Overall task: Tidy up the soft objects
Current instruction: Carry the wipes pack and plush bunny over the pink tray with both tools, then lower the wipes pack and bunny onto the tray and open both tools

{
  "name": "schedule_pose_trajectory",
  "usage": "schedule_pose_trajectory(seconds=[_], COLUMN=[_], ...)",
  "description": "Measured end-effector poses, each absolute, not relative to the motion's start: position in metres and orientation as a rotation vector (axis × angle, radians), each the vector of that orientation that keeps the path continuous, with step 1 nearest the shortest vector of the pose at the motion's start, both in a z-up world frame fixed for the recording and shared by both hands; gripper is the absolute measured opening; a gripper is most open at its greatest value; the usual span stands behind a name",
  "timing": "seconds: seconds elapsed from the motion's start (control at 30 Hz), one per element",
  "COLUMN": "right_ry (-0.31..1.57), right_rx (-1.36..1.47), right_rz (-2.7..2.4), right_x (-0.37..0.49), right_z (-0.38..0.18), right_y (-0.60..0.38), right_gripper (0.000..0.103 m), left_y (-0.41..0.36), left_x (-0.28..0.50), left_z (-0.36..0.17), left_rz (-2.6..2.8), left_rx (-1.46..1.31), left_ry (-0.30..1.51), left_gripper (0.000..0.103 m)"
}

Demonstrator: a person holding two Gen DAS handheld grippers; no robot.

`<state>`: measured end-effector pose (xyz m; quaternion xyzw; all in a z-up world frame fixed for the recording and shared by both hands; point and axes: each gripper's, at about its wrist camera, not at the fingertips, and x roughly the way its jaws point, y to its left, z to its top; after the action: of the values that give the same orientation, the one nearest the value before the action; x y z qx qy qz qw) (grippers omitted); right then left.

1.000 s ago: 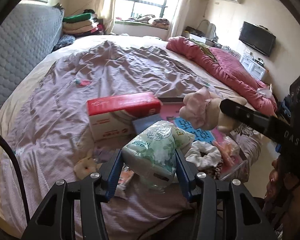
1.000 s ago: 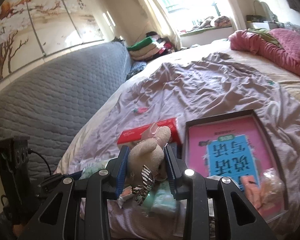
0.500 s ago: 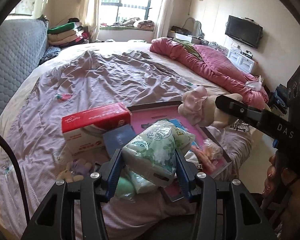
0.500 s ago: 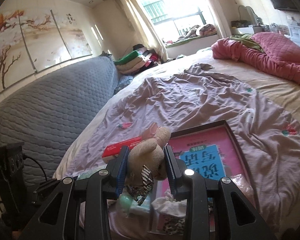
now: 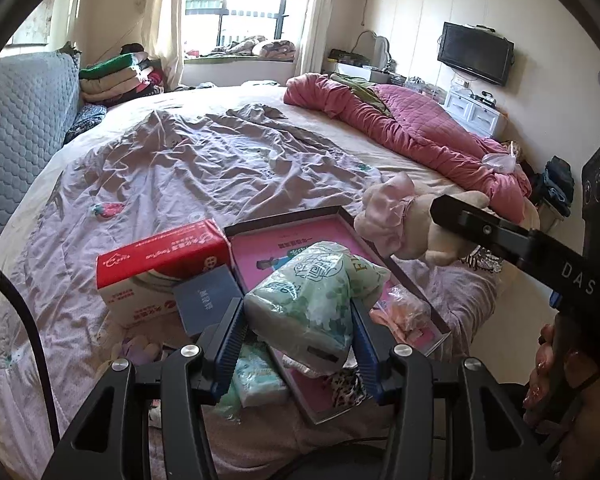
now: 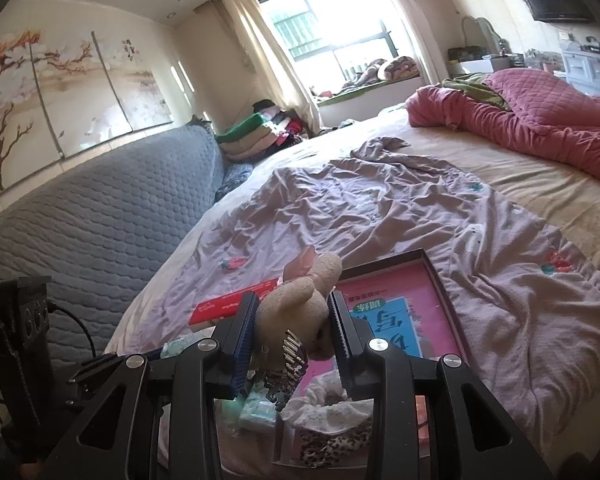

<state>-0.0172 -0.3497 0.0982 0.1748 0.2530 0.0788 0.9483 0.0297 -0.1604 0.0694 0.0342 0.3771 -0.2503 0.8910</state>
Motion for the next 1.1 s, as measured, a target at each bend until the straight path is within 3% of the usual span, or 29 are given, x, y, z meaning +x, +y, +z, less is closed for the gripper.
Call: schedule_pose_trajectory(seconds=[1.1], right_ry=[0.574], right_rx=[0.388], right_rz=[0.087], right_x=[-0.01], right_z=[0.057], right_y=[-0.381], right_gripper=[0.036], left_y=[-0.199], left_x=[0.058], left_z=[0.011], left_rz=[-0.491], left_rx=[0.132], left_ry=[0.886], left_gripper=[0.051])
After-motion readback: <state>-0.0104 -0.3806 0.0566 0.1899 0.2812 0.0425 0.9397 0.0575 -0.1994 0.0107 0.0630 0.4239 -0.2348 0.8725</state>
